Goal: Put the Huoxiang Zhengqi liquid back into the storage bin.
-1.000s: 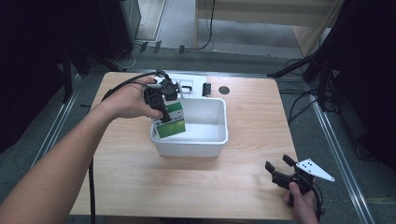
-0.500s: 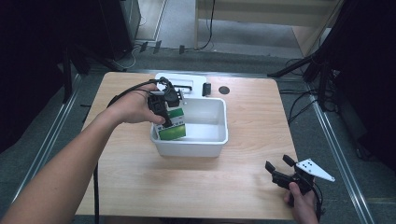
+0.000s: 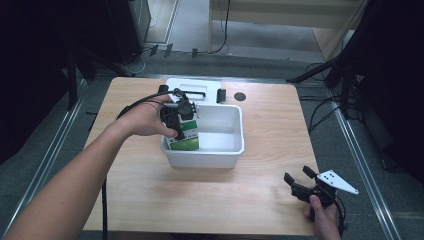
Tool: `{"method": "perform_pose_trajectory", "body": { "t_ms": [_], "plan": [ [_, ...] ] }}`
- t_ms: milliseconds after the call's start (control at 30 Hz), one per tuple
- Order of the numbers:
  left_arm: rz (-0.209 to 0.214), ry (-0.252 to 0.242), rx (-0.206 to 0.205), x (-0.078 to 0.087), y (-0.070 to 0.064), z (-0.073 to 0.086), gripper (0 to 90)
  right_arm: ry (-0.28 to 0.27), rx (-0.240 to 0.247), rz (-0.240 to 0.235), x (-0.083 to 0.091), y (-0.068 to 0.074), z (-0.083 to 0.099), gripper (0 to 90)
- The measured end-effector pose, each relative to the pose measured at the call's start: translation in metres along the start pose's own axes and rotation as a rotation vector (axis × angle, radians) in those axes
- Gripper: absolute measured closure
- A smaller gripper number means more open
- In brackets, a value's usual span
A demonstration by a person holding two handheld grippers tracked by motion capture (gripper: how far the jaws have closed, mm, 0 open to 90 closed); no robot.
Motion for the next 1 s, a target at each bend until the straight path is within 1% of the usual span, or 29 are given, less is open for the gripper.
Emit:
{"method": "perform_pose_trajectory", "body": {
  "t_ms": [200, 300, 367, 433, 533, 600, 633, 667, 700, 767, 867, 900, 967, 1000],
  "plan": [
    [0.009, 0.021, 0.007, -0.009, -0.003, 0.000, 63.5, -0.004, 0.005, -0.002, 0.000, 0.000, 0.000, 16.2],
    [0.019, 0.027, -0.005, -0.011, -0.004, -0.001, 63.1, -0.004, 0.003, -0.002, 0.000, 0.000, 0.000, 16.2],
    [0.027, 0.025, -0.003, -0.012, -0.005, -0.001, 63.0, -0.005, 0.004, -0.002, 0.000, 0.000, 0.000, 16.1],
    [0.032, 0.010, 0.006, -0.013, -0.004, -0.001, 62.7, -0.004, 0.004, -0.001, 0.000, -0.001, 0.000, 16.2],
    [0.037, 0.012, 0.016, -0.012, -0.005, 0.000, 61.7, -0.001, 0.002, -0.002, 0.000, 0.000, 0.000, 16.1],
    [0.037, 0.015, 0.034, -0.010, -0.006, 0.001, 58.8, -0.001, 0.002, -0.003, 0.000, 0.000, 0.000, 16.2],
    [0.027, 0.013, 0.032, -0.008, -0.006, 0.001, 57.1, -0.001, 0.002, -0.003, 0.000, 0.000, 0.000, 16.2],
    [0.022, 0.011, 0.041, -0.007, -0.006, 0.001, 57.1, -0.001, 0.002, -0.002, 0.000, 0.000, 0.000, 16.2],
    [0.021, 0.014, 0.054, -0.005, -0.006, 0.002, 54.7, -0.001, 0.002, -0.002, 0.000, 0.000, 0.000, 16.2],
    [0.022, 0.016, 0.062, -0.003, -0.007, 0.003, 49.9, 0.000, 0.001, -0.003, 0.000, 0.000, 0.000, 16.2],
    [0.022, 0.011, 0.086, -0.001, -0.006, 0.005, 45.2, 0.000, 0.001, -0.003, 0.000, 0.000, 0.000, 16.2],
    [0.022, 0.005, 0.103, 0.000, -0.006, 0.006, 43.0, -0.001, 0.004, -0.002, 0.000, 0.000, 0.000, 16.2],
    [0.022, 0.020, 0.141, 0.001, -0.005, 0.008, 38.6, -0.001, 0.004, -0.002, 0.000, 0.000, 0.000, 16.2],
    [0.015, 0.019, 0.158, 0.002, -0.005, 0.008, 36.5, -0.001, 0.005, -0.002, 0.000, 0.000, 0.000, 16.2]
  ]
}}
Point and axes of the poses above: each handheld gripper's, and its own axes: x roughly backward along the jaws, z roughly out of its underside, y roughly to its left, the point moved 1 cm from there along -x, roughly forward along the jaws, and after that the axes turned 3 degrees about -x, right-handed, at the moved point
